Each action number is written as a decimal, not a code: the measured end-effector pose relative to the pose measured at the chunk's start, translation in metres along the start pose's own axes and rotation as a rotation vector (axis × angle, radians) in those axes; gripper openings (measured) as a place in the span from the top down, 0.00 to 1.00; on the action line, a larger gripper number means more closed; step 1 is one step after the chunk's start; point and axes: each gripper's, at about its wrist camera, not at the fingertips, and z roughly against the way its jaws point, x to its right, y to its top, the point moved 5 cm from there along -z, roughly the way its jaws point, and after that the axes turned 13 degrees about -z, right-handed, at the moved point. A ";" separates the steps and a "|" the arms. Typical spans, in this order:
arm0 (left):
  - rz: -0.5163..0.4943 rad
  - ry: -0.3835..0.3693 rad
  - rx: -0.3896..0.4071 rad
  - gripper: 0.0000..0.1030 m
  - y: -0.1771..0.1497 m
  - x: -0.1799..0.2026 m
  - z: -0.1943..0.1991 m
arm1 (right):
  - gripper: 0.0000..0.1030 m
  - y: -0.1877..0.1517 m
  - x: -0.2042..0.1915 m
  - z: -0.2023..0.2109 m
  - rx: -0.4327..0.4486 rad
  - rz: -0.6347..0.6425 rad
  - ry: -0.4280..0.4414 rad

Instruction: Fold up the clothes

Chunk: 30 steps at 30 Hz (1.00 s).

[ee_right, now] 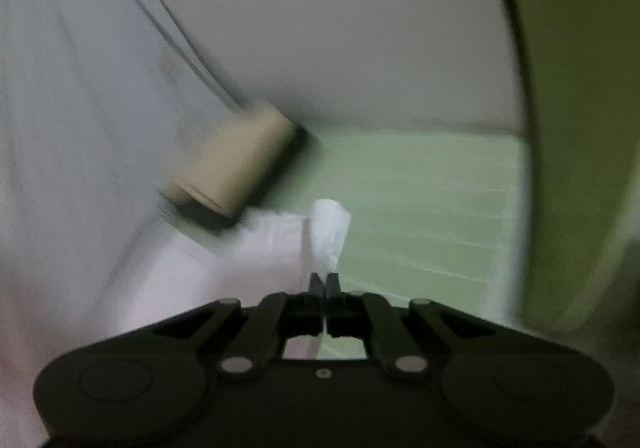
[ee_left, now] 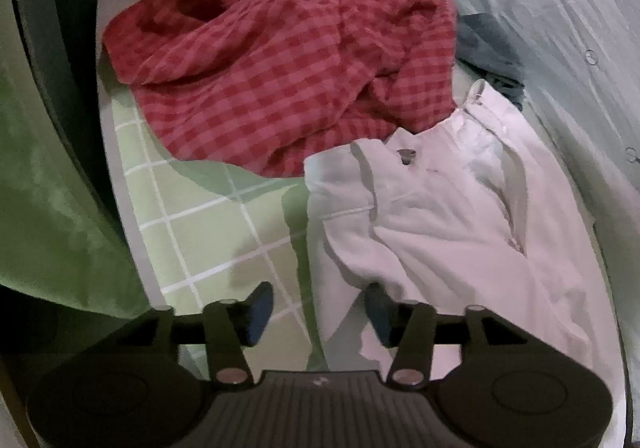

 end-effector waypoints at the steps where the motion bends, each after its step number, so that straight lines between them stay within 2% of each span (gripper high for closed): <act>1: 0.001 0.000 -0.002 0.42 0.001 0.001 -0.001 | 0.99 -0.004 0.014 -0.007 -0.029 -0.052 -0.017; 3: 0.016 0.001 -0.005 0.41 0.002 0.001 -0.002 | 0.99 -0.008 0.032 -0.013 -0.064 -0.162 -0.006; 7: 0.051 -0.005 0.005 0.37 0.004 0.000 -0.003 | 0.99 -0.013 0.036 -0.013 -0.062 -0.205 -0.010; 12: 0.038 0.022 0.012 0.40 0.004 0.003 -0.004 | 0.98 -0.011 0.027 -0.011 -0.051 -0.206 -0.010; 14: 0.040 0.025 0.014 0.61 0.004 0.004 -0.004 | 0.98 -0.008 0.021 -0.008 -0.043 -0.211 0.015; 15: 0.054 0.008 0.009 0.90 0.003 0.004 -0.005 | 0.98 -0.006 0.017 -0.005 -0.041 -0.221 0.040; 16: 0.080 -0.006 0.008 0.92 0.003 0.003 -0.006 | 0.98 -0.003 0.010 -0.003 -0.040 -0.232 0.069; 18: 0.125 -0.008 0.020 0.96 0.005 0.004 -0.005 | 0.98 0.005 -0.009 -0.001 -0.038 -0.236 0.125; 21: 0.124 -0.025 0.056 0.97 0.013 0.014 0.005 | 0.98 0.018 -0.050 -0.002 -0.033 -0.195 0.219; 26: 0.078 -0.141 0.154 0.98 0.048 0.047 0.037 | 0.98 0.044 -0.143 -0.007 -0.038 -0.149 0.405; 30: 0.044 -0.236 0.281 0.98 0.088 0.080 0.069 | 0.98 0.063 -0.214 0.025 0.009 -0.094 0.600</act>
